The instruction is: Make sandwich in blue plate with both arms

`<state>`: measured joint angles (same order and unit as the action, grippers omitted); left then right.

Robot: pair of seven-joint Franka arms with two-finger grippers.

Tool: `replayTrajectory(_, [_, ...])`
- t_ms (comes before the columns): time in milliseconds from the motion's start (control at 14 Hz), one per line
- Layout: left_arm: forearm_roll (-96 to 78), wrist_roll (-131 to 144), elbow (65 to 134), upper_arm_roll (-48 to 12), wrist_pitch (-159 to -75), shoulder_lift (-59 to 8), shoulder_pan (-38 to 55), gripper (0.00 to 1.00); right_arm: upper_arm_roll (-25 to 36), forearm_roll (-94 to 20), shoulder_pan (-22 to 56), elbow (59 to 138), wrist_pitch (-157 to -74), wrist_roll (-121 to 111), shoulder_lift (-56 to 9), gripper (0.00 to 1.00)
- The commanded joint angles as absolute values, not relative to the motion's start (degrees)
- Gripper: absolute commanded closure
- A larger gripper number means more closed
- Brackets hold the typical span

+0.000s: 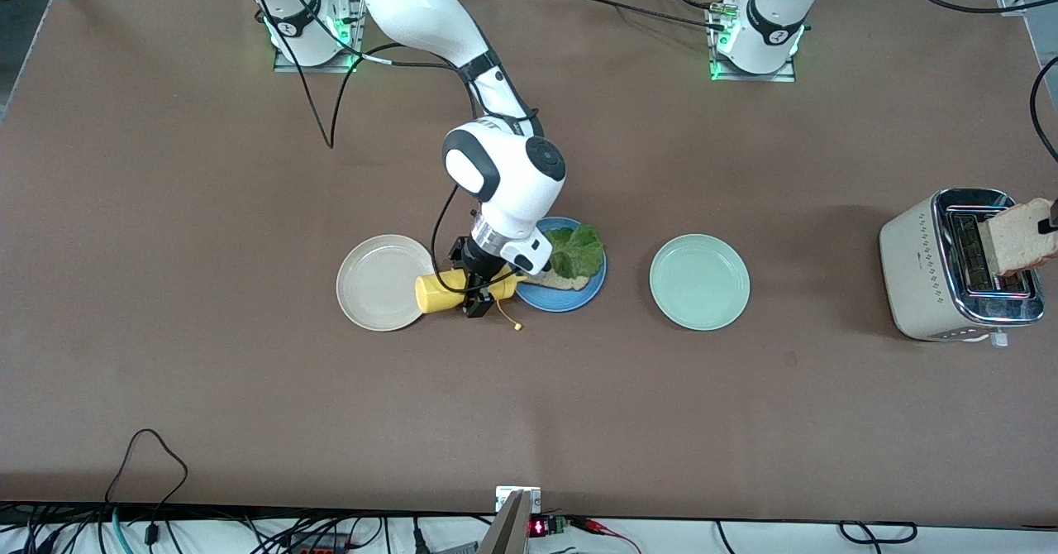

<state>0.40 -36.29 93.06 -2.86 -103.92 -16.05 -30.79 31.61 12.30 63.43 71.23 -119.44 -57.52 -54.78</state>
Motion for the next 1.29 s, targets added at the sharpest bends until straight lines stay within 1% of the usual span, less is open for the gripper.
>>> replayTrajectory(0, [0.1, -34.1, 92.8, -4.4, -98.1, -12.5, -31.0, 0.99, 33.1, 13.2, 65.2, 69.3, -116.7, -56.9, -55.4, 1.0])
replayTrajectory(143, [-0.6, -32.3, 88.4, -5.0, -89.5, -12.3, -31.0, 0.99, 33.2, 12.1, 65.0, 69.3, -115.4, -58.2, -53.6, 1.0])
replayTrajectory(215, [-1.0, -30.8, 86.7, -5.4, -85.4, -12.5, -31.0, 0.99, 33.2, 9.0, 64.3, 69.6, -113.9, -60.5, -51.4, 1.0])
replayTrajectory(358, [-5.9, -27.3, 86.0, -6.7, -80.4, -12.2, -31.0, 0.99, 33.2, -1.3, 60.3, 70.6, -111.6, -66.5, -46.6, 1.0])
replayTrajectory(573, [-17.4, -23.1, 86.0, -8.2, -73.1, -12.7, -30.9, 0.99, 33.0, -19.9, 52.1, 78.2, -111.4, -76.5, -38.5, 1.0])
replayTrajectory(645, [-21.1, -22.9, 86.7, -9.5, -72.2, -13.4, -30.9, 0.99, 32.8, -25.1, 49.2, 81.6, -111.4, -79.5, -36.1, 1.0])
replayTrajectory(788, [-26.3, -22.6, 87.6, -14.0, -72.1, -15.2, -30.9, 0.99, 32.2, -31.7, 43.4, 87.1, -111.4, -84.1, -32.0, 1.0])
replayTrajectory(1003, [-37.4, -22.1, 91.7, -19.2, -74.6, -19.1, -30.8, 0.99, 26.5, -36.4, 30.5, 91.6, -112.4, -90.2, -28.4, 1.0])
replayTrajectory(1075, [-41.4, -22.1, 94.6, -21.2, -77.9, -20.4, -30.8, 0.99, 24.2, -39.6, 25.3, 91.9, -112.3, -92.1, -28.1, 1.0])
replayTrajectory(1147, [-45.1, -22.1, 96.9, -23.8, -81.5, -20.7, -30.8, 0.99, 20.6, -43.2, 19.2, 91.9, -112.3, -96.5, -28.1, 1.0])
replayTrajectory(1218, [-48.3, -22.1, 100.1, -26.3, -86.6, -20.9, -30.8, 0.99, 17.6, -46.0, 14.5, 92.2, -112.2, -100.9, -28.2, 1.0])
